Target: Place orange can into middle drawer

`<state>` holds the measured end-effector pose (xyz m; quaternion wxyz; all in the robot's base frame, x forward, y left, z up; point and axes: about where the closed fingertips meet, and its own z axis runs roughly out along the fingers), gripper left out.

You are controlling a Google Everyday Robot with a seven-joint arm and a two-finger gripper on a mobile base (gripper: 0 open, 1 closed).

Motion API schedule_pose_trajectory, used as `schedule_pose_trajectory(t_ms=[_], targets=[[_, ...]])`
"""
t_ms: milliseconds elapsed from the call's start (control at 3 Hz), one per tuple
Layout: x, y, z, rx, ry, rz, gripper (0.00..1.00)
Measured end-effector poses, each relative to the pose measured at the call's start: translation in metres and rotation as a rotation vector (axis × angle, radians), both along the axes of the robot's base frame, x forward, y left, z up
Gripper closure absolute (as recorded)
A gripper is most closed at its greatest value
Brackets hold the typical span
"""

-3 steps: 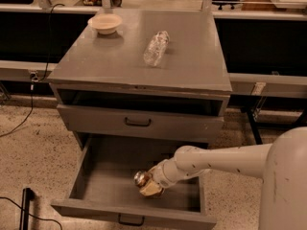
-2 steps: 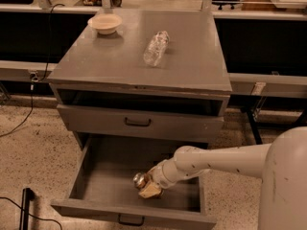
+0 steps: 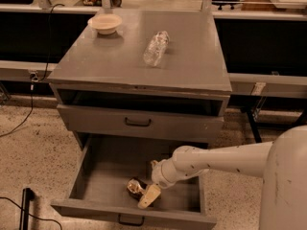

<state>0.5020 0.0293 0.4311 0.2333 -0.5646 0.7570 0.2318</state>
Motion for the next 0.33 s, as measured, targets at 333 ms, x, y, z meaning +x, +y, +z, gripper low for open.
schedule_pose_trajectory(t_ms=[333], targets=[[-0.0062,0.0047,0.0143,0.046,-0.025,0.046,0.0]])
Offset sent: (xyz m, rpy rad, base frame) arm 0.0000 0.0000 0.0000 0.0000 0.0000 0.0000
